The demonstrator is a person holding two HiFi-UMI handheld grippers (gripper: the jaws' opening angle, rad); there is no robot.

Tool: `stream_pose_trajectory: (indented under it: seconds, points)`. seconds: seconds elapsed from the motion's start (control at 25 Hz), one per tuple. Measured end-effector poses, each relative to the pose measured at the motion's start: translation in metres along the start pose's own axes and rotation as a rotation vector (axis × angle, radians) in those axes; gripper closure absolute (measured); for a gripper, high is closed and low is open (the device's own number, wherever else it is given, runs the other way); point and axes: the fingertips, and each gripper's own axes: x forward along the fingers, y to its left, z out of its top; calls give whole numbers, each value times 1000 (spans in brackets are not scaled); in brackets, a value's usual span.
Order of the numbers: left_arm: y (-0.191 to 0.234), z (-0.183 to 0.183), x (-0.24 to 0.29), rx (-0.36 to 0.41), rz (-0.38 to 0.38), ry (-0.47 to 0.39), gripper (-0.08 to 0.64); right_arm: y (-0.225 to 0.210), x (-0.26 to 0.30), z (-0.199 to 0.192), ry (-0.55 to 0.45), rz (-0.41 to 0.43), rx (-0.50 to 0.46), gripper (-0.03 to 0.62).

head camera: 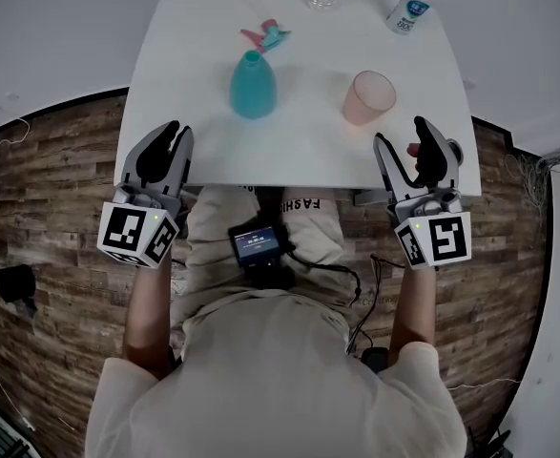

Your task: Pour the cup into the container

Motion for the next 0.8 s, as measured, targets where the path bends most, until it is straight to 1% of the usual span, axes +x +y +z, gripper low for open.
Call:
stream_pose_trajectory:
  seconds: [0.12, 0.32, 0.48, 0.56, 0.64, 0.8]
  points:
    - [-3, 0, -3, -1, -1, -3, 492, 5, -4, 0, -1, -18, -11, 311]
    - [-16, 1, -11, 6, -7, -19, 492, 7, -17, 5, -80, -96, 58, 318]
    - [-28, 0, -17, 11, -8, -30, 492, 15, -26, 2, -105, -135, 66, 330]
    - [-33, -1, -22, 14, -5, -40, 492, 19, -32, 0, -113, -149, 87, 330]
    - [-37, -3, -27, 15, -1, -46, 492, 23, -38, -3, -112, -156, 110, 345]
    - [-43, -9, -41, 16, 15, -52, 492, 35, -45, -11, -94, -155, 89, 350]
